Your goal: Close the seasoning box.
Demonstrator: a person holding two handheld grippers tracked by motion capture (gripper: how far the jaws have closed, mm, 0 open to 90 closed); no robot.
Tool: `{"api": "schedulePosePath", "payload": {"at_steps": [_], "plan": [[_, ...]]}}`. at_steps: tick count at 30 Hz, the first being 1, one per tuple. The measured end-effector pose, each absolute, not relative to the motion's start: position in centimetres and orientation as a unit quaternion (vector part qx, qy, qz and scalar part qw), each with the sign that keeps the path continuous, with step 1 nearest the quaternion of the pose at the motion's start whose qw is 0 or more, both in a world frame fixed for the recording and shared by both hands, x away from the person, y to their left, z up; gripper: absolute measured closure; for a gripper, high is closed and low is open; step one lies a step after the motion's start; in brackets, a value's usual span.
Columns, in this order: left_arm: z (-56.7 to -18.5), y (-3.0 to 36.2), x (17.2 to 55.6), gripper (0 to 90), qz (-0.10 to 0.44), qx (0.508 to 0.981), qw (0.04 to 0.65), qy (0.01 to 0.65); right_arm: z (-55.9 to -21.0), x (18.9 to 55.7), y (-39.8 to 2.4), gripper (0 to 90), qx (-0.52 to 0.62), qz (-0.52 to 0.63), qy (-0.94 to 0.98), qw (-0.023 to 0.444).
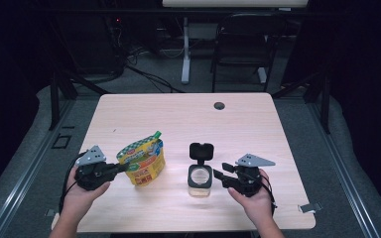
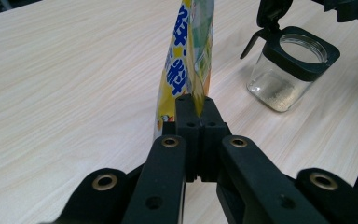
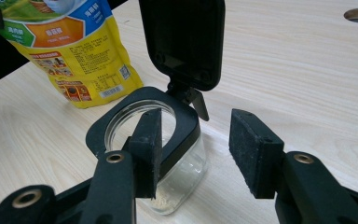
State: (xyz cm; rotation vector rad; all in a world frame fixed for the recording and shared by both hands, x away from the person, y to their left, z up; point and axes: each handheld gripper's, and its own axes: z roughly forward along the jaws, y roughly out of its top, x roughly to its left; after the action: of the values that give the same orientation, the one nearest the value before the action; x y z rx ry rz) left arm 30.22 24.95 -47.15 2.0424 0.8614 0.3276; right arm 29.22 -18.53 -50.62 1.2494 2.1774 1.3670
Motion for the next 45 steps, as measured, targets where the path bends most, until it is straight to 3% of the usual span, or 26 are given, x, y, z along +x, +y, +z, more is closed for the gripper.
{"api": "schedulePosePath", "payload": {"at_steps": [17, 45], "plan": [[-46.9, 26.0, 29.9, 86.8, 0.106, 0.825, 0.436, 0.344, -51.4, 29.6, -18.7, 53.8, 0.442, 0.468, 0.753, 0.137], [-49.1, 25.7, 32.0, 54.2, 0.051, 0.787, 0.46, 0.407, -52.2, 29.3, -18.8, 52.4, 0.446, 0.459, 0.756, 0.135]]}}
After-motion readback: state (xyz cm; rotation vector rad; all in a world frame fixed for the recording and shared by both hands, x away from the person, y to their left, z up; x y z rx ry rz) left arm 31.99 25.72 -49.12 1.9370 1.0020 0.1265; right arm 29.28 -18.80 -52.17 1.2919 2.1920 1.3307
